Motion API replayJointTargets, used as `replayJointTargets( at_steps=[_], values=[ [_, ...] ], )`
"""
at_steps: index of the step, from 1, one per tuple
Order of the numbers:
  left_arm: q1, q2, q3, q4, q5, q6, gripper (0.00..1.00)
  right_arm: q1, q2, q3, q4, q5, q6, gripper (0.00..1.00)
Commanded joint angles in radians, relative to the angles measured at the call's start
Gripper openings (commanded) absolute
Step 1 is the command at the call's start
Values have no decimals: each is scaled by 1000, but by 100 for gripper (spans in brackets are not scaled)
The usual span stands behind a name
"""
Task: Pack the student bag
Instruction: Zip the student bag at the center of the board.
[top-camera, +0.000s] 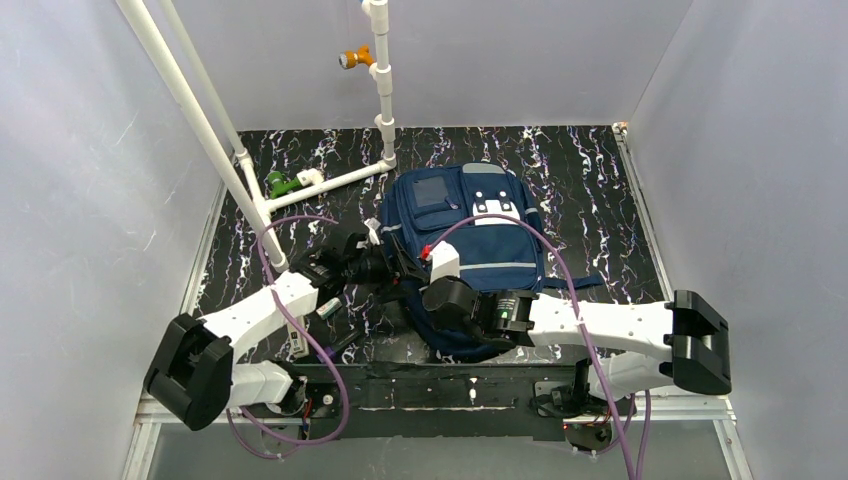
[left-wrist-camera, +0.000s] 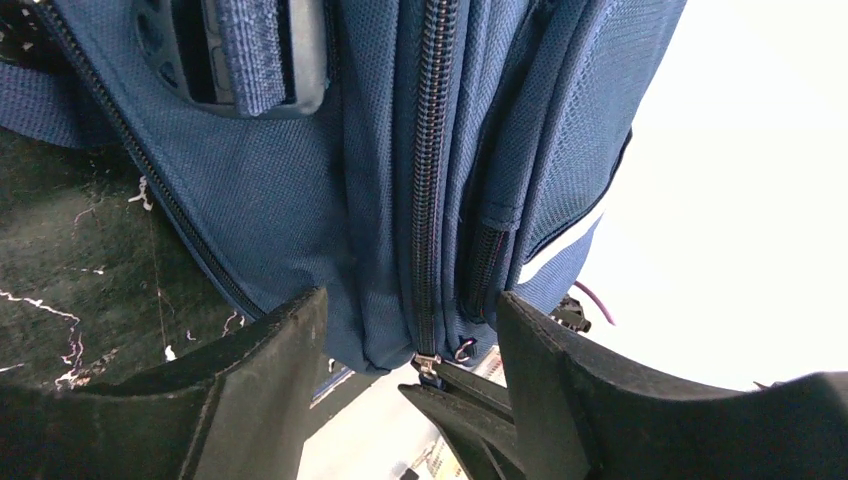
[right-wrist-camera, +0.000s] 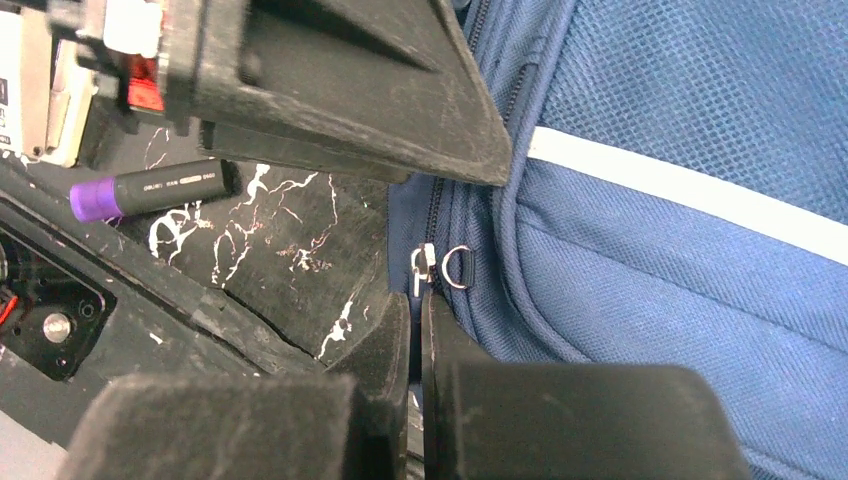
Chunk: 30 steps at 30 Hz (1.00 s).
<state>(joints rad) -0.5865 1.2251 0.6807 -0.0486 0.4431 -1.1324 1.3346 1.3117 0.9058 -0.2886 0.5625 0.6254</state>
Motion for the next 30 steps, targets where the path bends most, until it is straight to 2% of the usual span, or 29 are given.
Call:
replayJointTargets(
  at_steps=[1,4,7,9,12,15,18,21,26,30],
  values=[
    [-23,52,37,84,16,-8,60,5,-39,13,118,-97,-72,1],
    [-51,123,95,83,29,36,47,5,-37,10,120,-127,-83,1],
    [-90,189,155,83,46,87,25,6,-63,-4,122,-162,-88,1],
    [-111,226,196,74,36,137,15,6,-97,-42,145,-168,-88,1],
    [-151,270,304,-33,-25,243,0,6,-152,-54,71,-137,-77,1],
    [-196,352,430,-96,-28,344,0,6,-235,-88,2,-100,-70,1],
    [-203,465,555,-168,72,393,0,6,-320,-119,-58,-70,-71,1],
    [-191,501,616,-271,45,482,0,6,-382,-149,-92,-61,-70,1],
    [-39,418,540,-376,56,578,0,6,-418,-173,-176,-37,-40,1],
    [119,330,502,-549,12,716,0,6,-431,-185,-214,-18,-26,1]
  ],
)
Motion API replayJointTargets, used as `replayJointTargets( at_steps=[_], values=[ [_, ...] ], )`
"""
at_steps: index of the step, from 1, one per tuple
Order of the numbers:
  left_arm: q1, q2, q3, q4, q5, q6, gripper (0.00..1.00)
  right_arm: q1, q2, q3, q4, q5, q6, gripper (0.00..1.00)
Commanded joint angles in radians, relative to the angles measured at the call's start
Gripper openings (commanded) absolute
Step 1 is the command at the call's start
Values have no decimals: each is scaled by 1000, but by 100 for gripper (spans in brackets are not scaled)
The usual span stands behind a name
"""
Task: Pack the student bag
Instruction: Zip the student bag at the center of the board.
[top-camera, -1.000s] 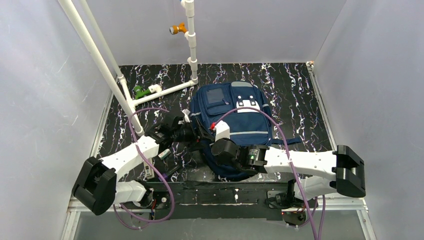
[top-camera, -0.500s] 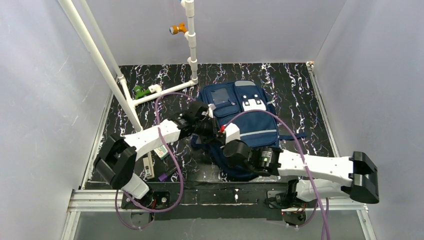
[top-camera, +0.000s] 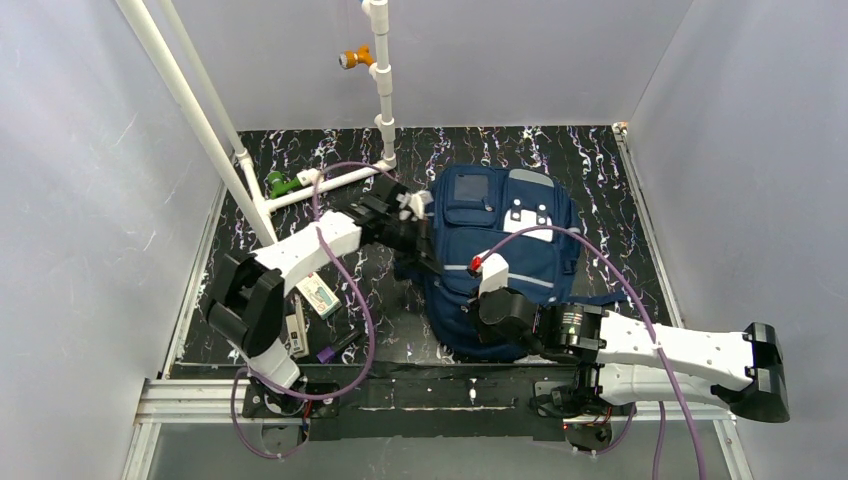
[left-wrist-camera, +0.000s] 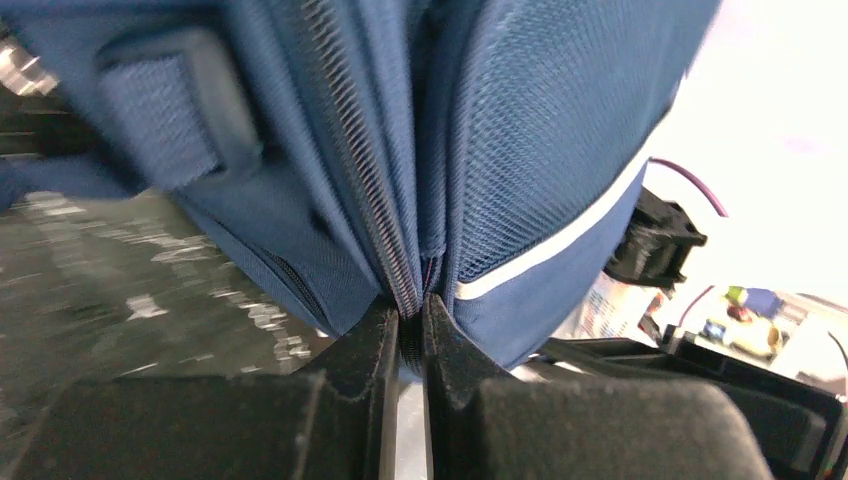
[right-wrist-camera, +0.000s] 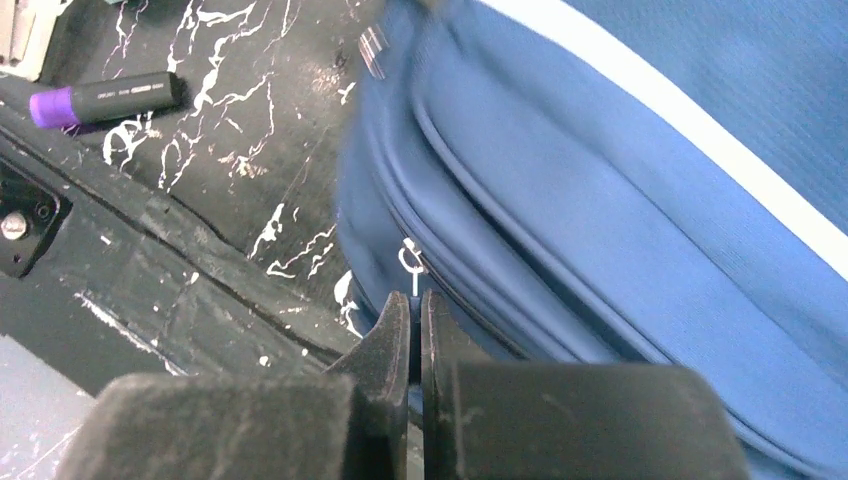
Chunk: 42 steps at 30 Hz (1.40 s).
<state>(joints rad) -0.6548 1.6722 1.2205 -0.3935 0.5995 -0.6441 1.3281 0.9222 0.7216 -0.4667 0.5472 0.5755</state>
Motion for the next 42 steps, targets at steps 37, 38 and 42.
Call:
replayJointTargets(
  at_steps=[37,38,42],
  values=[
    [-292,-737,-469,315,-298,1067,65,12,34,97,78,-53,-12,1],
    [-306,-702,-455,319,-291,1078,64,11,31,97,80,-49,-10,1],
    [-343,-582,-416,327,-251,1104,57,12,30,103,90,-45,-6,1]
  ],
)
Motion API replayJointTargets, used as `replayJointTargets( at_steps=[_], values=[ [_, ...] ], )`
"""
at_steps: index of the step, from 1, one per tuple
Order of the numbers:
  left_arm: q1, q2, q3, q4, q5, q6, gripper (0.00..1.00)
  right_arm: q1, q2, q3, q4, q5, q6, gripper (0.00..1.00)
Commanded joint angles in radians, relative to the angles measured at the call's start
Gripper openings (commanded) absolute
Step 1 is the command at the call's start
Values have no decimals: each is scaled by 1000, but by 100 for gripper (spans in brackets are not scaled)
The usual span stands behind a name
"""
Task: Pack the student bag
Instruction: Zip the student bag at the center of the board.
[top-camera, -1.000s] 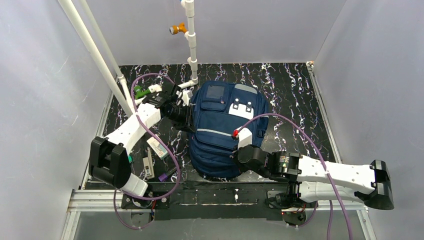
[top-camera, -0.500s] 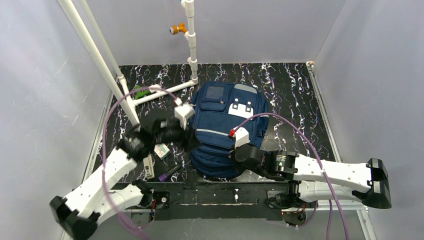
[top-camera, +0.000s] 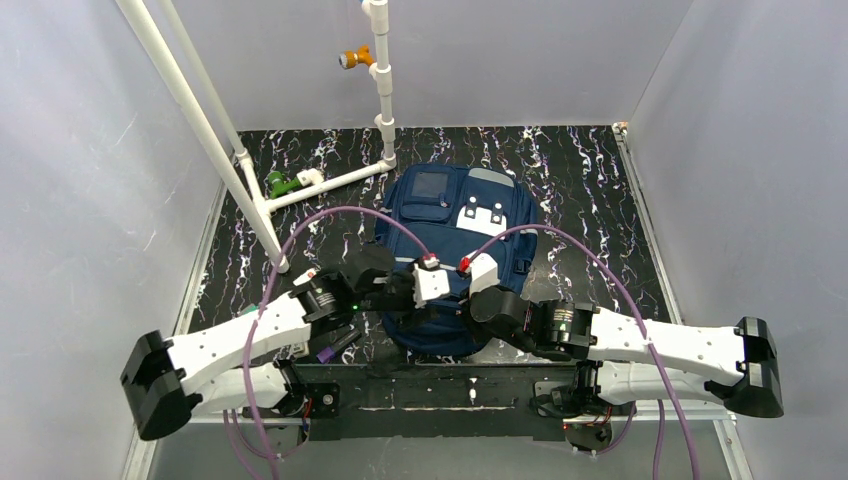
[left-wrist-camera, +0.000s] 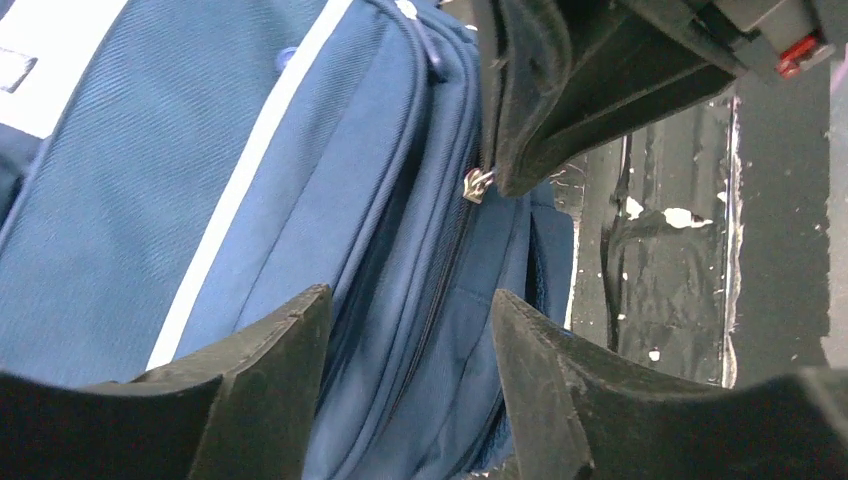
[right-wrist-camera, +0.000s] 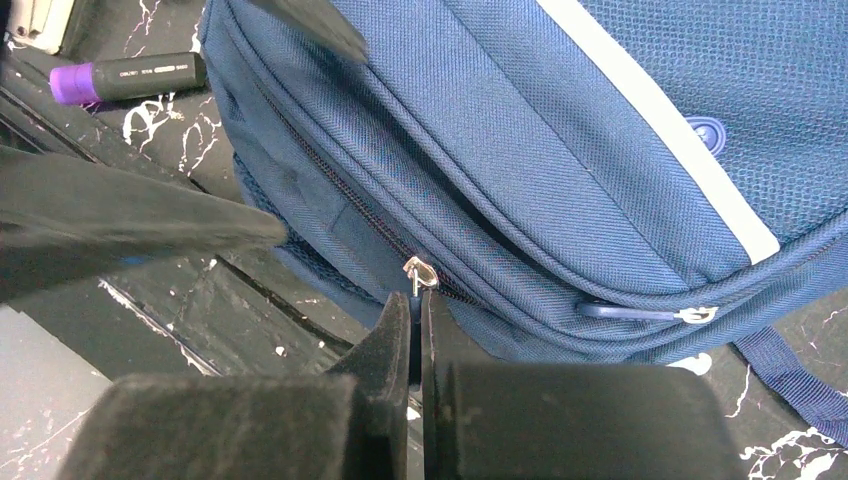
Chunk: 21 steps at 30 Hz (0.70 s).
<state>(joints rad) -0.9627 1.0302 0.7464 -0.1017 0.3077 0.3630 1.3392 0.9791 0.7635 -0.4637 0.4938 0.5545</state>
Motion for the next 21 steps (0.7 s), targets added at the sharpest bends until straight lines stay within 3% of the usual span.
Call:
replayJointTargets(
  at_steps=[1,4,7,16,17,21],
  values=[
    [-38,78,64,37,50,100,55,1,-24,63,88,8,15,1],
    [-47,108,72,27,75,85,48,1,-17,65,89,8,13,1],
    [-58,121,55,32,88,69,50,0,-10,73,86,1,2,1],
    [-105,185,25,48,-123,54,40,0,-8,104,105,-15,-26,1],
    [-105,184,23,43,-147,63,35,0,-3,109,101,-16,-34,1],
    [-105,126,4,20,-258,95,1,1,21,117,52,-9,-66,1]
  ],
)
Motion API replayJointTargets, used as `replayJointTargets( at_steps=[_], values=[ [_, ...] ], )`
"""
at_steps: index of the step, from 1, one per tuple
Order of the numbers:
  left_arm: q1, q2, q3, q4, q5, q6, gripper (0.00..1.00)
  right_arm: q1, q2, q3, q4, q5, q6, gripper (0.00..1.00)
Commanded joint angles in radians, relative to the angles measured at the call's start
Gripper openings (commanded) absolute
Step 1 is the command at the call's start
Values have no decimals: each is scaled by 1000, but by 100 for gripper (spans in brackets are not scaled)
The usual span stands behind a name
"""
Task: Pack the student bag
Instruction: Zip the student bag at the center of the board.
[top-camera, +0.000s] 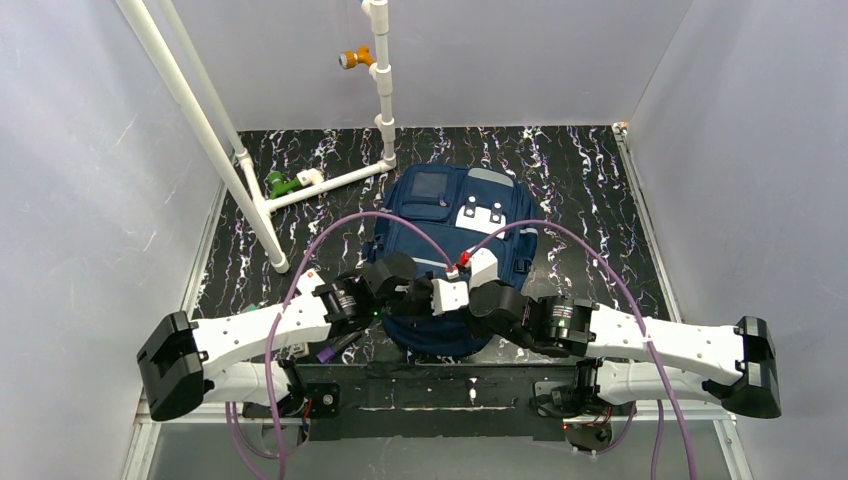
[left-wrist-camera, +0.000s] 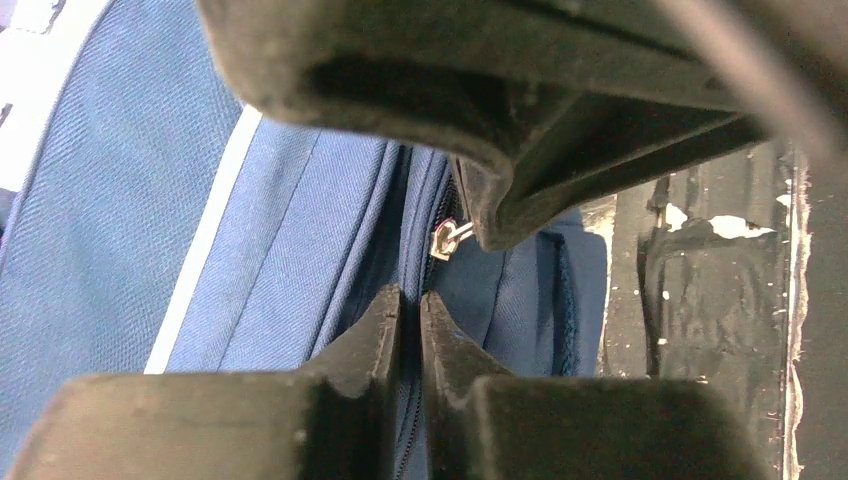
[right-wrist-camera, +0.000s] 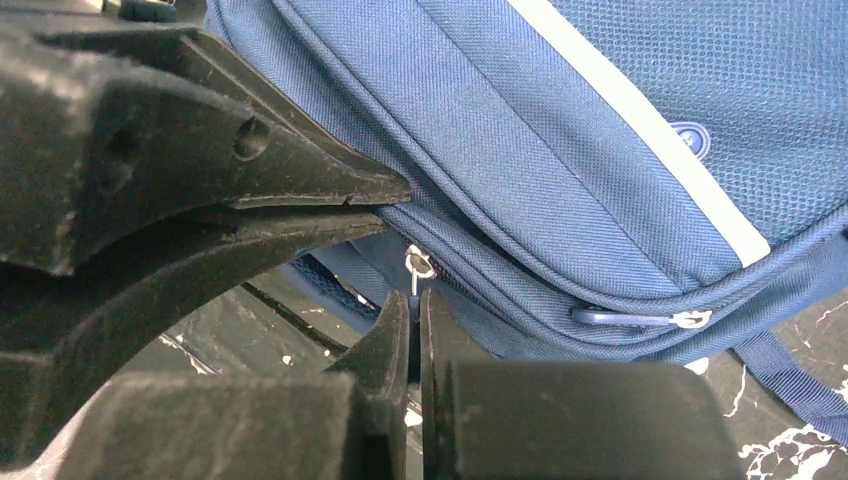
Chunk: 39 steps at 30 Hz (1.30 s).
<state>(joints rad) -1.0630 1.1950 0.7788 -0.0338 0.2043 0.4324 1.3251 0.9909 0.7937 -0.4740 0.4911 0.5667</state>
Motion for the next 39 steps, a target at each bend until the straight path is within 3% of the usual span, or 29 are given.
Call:
replayJointTargets(
  at_steps=[1,5,11,19,26,29,34,36,37,38,39],
  values=[
    [-5,-67,-39,-47,-179,33,0,15,7,85,47,-5,-93,1],
    [-4,-190,-85,-59,-250,45,0,16,-21,66,-29,17,-154,1],
    [-2,-398,-163,-44,-295,58,0,15,-104,53,-158,175,-199,1],
    [1,-558,-226,-20,-345,64,0,15,-271,-24,-93,385,-201,1],
    [1,-668,-274,26,-343,26,0,-18,-151,26,-204,611,15,1],
    [1,-697,-283,27,-335,20,0,-141,-47,59,-235,578,57,1],
    [1,-696,-281,21,-312,-11,0,-397,25,28,-41,387,-99,1],
    [1,-668,-273,23,-293,-32,0,-548,39,10,54,279,-179,1],
    [1,-598,-267,42,-277,-58,0,-711,72,11,82,160,-209,1],
    [1,-525,-252,82,-236,-92,0,-817,84,19,64,64,-223,24],
    [1,-460,-231,105,-206,-110,0,-840,80,34,27,5,-236,70]
  ],
)
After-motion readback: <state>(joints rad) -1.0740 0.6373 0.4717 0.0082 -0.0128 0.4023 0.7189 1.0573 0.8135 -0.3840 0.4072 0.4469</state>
